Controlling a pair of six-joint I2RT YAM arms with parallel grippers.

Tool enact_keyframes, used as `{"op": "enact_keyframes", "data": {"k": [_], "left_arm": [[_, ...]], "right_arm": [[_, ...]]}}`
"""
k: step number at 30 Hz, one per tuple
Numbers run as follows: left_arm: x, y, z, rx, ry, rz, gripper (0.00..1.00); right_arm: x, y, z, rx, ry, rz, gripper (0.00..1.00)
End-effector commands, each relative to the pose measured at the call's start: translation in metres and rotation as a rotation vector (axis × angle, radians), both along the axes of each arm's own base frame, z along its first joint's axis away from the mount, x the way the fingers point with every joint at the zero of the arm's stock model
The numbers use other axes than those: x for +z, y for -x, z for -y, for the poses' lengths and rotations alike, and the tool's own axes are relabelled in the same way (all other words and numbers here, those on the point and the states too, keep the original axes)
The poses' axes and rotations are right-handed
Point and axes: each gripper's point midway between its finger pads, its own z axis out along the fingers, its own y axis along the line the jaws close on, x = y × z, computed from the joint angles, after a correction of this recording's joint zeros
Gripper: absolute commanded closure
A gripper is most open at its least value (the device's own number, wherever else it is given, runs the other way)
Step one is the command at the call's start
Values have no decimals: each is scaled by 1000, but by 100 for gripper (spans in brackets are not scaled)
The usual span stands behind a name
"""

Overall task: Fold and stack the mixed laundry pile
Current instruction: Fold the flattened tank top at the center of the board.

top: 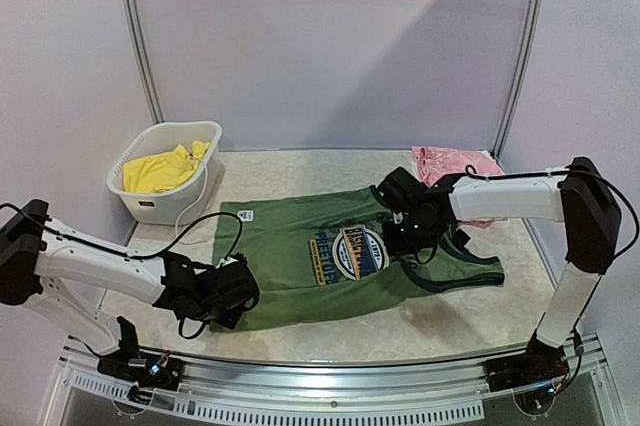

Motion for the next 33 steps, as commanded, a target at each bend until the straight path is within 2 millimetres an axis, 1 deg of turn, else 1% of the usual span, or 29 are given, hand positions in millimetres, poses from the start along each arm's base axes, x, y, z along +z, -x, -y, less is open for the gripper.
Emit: {"op": "enact_keyframes", "data": {"k": [1,2,5,6,7,8,9,10,12,13,14,15,16,20,22,26,33], "left_arm": [[18,-12,5,5,27,50,85],[21,-12,7,0,34,54,84],[30,-13,8,-13,49,78,77],[33,-12,8,-15,54,87,75],[36,-12,7,-18,65,96,72],[38,-11,6,-21,74,102,70],[40,-10,4,-23,81,107,67],[43,-10,3,-24,89,113,66],[46,-9,1,-29,93,122,64],[48,-9,0,-31,93,126,64],[50,-9,-2,-33,90,130,63],[52,-10,-3,-33,86,136,63],[52,-10,-4,-34,83,139,63],[53,-10,-5,-39,77,146,63],[53,-10,-4,-42,77,144,63],[51,-10,-3,-44,75,139,63],[49,-9,-2,-49,79,133,63]], "right_arm": [[32,-9,35,-66,75,67,91],[40,-7,43,-89,65,81,89],[44,6,69,-143,58,83,82],[50,12,80,-168,44,87,79],[49,19,91,-190,44,82,75],[48,25,100,-210,45,78,69],[53,31,108,-237,31,91,64],[52,37,116,-255,33,89,60],[55,49,132,-292,19,97,51],[53,55,141,-316,23,93,46],[53,60,149,-336,22,93,35],[50,64,159,-362,25,89,27],[51,68,168,-393,10,98,24],[44,79,199,-492,-33,92,23],[41,79,203,-518,-62,101,23],[31,79,221,-613,-41,97,25],[1,62,229,-697,-212,63,33]]}}
